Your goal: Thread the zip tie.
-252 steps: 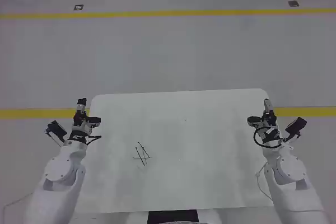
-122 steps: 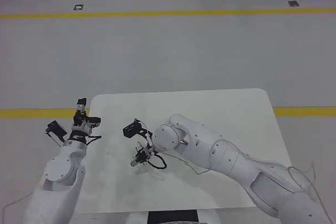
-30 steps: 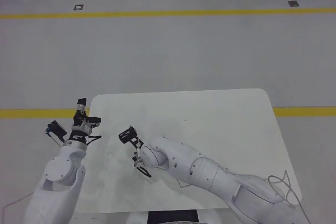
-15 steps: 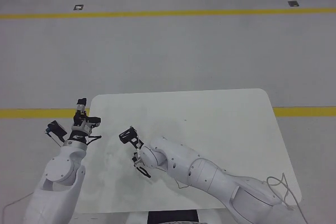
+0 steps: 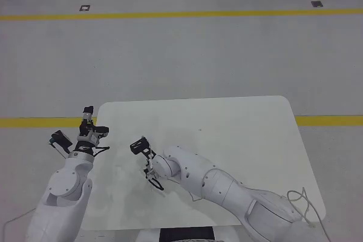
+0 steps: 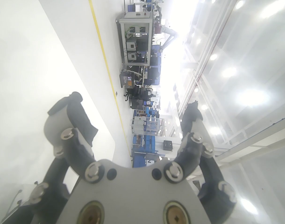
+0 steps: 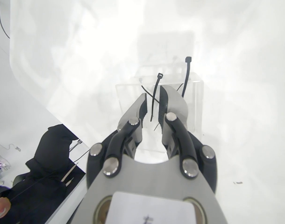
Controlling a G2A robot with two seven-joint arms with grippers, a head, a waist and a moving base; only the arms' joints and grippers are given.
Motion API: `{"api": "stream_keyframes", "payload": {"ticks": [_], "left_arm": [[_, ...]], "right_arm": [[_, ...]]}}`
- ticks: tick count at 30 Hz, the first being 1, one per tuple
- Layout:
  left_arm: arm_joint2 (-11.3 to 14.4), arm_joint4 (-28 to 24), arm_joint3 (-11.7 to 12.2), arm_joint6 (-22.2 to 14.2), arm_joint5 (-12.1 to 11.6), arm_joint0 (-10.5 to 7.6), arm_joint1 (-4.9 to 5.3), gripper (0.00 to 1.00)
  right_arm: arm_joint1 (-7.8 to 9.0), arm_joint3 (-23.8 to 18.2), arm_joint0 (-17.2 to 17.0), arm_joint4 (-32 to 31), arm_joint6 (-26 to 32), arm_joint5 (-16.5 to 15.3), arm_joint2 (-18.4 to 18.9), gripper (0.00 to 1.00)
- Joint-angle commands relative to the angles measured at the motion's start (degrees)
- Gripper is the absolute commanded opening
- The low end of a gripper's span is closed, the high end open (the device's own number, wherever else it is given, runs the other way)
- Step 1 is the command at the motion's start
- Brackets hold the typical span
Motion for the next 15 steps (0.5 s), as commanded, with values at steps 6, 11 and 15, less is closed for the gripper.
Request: {"api": "stream_keyframes", "payload": {"ticks": [6, 11, 15], "left_arm": [[0.00, 0.00, 0.00, 0.00, 0.00, 0.00, 0.00, 1.00], [0.00, 0.00, 0.00, 0.00, 0.00, 0.00, 0.00, 1.00], [0.00, 0.00, 0.00, 0.00, 0.00, 0.00, 0.00, 1.00]], "right_arm": [[0.47, -3.28, -1.29, -1.04, 0.14, -0.01, 1.52, 0.00], [2.26, -9.33, -3.77, -3.09, 1.02, -0.50, 3.97, 0.00], [4.36, -15.49, -6.74, -5.30, 1.99, -0.92, 7.05, 0.00]]}}
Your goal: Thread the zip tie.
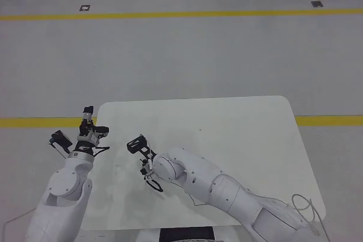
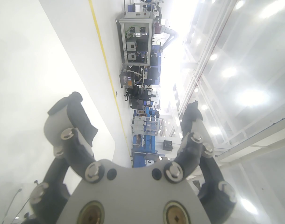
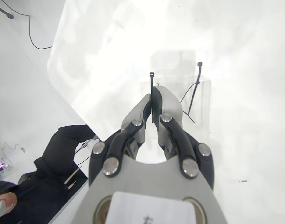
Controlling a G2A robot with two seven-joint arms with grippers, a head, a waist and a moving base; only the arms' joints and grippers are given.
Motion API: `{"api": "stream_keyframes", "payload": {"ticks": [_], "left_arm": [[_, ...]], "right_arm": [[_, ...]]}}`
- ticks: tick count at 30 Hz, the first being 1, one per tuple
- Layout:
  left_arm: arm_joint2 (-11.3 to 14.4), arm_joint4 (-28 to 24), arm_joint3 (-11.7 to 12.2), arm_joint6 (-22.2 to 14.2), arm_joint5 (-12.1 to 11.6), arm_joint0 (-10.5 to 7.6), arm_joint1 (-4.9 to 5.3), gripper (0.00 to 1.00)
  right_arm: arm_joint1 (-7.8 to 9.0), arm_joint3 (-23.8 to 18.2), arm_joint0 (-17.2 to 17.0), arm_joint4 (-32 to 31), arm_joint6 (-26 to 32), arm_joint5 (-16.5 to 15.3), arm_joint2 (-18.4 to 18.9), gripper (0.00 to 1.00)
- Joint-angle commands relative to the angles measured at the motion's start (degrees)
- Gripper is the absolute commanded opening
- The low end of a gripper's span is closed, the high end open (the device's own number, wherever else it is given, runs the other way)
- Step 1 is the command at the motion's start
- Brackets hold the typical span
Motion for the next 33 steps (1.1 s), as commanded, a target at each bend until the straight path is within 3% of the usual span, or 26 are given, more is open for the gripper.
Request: {"api": "stream_keyframes", "payload": {"ticks": [1, 5, 7, 10, 24, 27, 29, 31, 33], "left_arm": [[0.00, 0.00, 0.00, 0.00, 0.00, 0.00, 0.00, 1.00], [0.00, 0.00, 0.00, 0.00, 0.00, 0.00, 0.00, 1.00], [0.00, 0.00, 0.00, 0.00, 0.00, 0.00, 0.00, 1.00], [0.00, 0.00, 0.00, 0.00, 0.00, 0.00, 0.00, 1.00], [0.00, 0.00, 0.00, 0.00, 0.00, 0.00, 0.00, 1.00], [0.00, 0.00, 0.00, 0.00, 0.00, 0.00, 0.00, 1.00], [0.09, 2.54, -0.47, -1.15, -3.20, -0.20, 0.05, 1.00], [0.33, 6.67, -0.45, -4.65, -10.13, 0.74, 0.19, 1.00], [-0.17, 9.72, 0.28, -5.92, -16.10, 1.35, 0.27, 1.00]], "right_arm": [[1.15, -3.23, -1.71, -1.13, 0.41, -0.37, 1.85, 0.00], [3.35, -9.92, -6.18, -2.54, -1.09, 0.64, 6.77, 0.00], [4.73, -13.94, -9.92, -2.05, -3.59, 0.81, 10.93, 0.00], [6.54, -19.17, -14.93, -0.44, -4.81, -2.21, 16.24, 0.00], [6.54, -19.17, -14.93, -0.44, -4.81, -2.21, 16.24, 0.00], [6.51, -19.43, -15.73, 1.04, -8.21, -1.81, 17.13, 0.00], [6.42, -19.66, -15.87, 2.20, -9.73, -0.41, 17.81, 0.00], [6.21, -19.74, -15.82, 4.41, -11.42, 2.09, 18.89, 0.00], [6.03, -19.52, -15.42, 5.58, -12.26, 4.25, 19.51, 0.00]]}}
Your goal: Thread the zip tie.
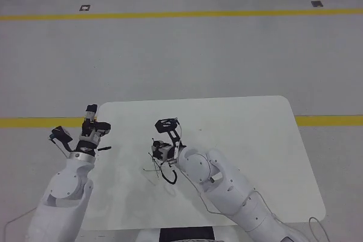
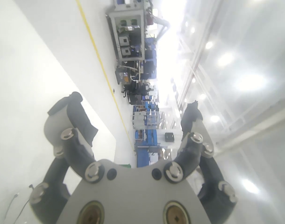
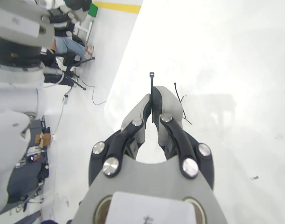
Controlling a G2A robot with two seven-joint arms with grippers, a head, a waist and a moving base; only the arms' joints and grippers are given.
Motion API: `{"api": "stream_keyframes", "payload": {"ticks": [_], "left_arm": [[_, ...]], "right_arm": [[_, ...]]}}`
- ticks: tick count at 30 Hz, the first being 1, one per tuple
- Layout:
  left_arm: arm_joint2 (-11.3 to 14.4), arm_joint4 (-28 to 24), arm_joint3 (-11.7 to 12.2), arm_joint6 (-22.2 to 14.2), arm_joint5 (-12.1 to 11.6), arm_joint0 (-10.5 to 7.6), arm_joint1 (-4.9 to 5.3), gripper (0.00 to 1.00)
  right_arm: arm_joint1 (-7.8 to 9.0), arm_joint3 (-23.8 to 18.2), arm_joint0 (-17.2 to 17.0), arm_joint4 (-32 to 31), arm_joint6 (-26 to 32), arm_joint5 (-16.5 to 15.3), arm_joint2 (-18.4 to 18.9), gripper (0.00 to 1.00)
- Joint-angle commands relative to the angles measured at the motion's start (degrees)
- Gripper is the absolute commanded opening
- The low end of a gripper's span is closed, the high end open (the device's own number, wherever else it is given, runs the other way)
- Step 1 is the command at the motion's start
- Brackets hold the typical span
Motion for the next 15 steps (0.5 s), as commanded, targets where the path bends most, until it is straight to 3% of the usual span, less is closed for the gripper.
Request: {"api": "stream_keyframes", "payload": {"ticks": [1, 3, 5, 15], "left_arm": [[-0.32, 5.39, 1.04, -1.15, -8.20, 0.58, 0.09, 1.00], [-0.27, 9.67, 0.20, -1.58, -8.20, 0.39, 0.09, 1.00], [-0.11, 17.22, -1.40, -2.01, -8.20, 0.22, 0.21, 1.00], [-0.14, 18.89, -1.47, -1.57, -8.20, -0.24, 0.21, 1.00]], "right_arm": [[-0.23, 0.40, 0.56, 1.72, -1.00, 2.82, 0.88, 0.00], [-0.46, 0.71, 1.18, 2.83, -1.78, 4.20, 1.11, 0.00], [-0.66, 0.94, 2.05, 4.56, -1.80, 3.57, 1.27, 0.00], [-0.66, 0.94, 2.05, 4.56, -1.80, 3.57, 1.27, 0.00]]}}
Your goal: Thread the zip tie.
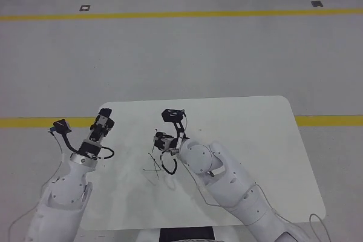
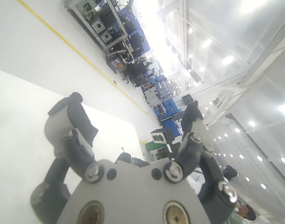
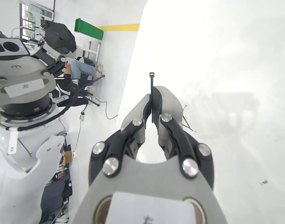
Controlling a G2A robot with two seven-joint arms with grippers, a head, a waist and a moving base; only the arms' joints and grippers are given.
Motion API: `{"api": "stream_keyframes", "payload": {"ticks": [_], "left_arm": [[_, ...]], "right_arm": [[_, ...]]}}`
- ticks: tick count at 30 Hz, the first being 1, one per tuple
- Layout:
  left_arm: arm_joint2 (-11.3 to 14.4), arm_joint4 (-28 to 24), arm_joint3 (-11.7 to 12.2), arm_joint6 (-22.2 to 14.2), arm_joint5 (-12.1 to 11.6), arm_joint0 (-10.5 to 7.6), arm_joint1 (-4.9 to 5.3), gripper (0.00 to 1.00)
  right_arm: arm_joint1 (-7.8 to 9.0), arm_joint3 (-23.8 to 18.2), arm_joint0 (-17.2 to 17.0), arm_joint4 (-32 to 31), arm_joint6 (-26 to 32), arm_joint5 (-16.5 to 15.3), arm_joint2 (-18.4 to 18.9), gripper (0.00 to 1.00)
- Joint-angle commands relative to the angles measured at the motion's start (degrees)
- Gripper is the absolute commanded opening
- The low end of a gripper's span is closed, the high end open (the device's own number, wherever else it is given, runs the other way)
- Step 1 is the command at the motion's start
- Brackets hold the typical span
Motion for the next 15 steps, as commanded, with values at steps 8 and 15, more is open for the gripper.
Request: {"api": "stream_keyframes", "payload": {"ticks": [8, 15], "left_arm": [[4.46, 29.26, -1.57, 8.87, 0.00, -0.25, 0.83, 1.00], [11.18, 42.28, 0.57, 24.56, 0.00, -0.07, 2.91, 1.00]], "right_arm": [[-0.90, 2.14, -1.27, 12.65, -8.75, -0.10, 3.45, 0.00], [-1.58, 4.49, 1.66, 20.31, -10.70, -1.59, 5.35, 0.00]]}}
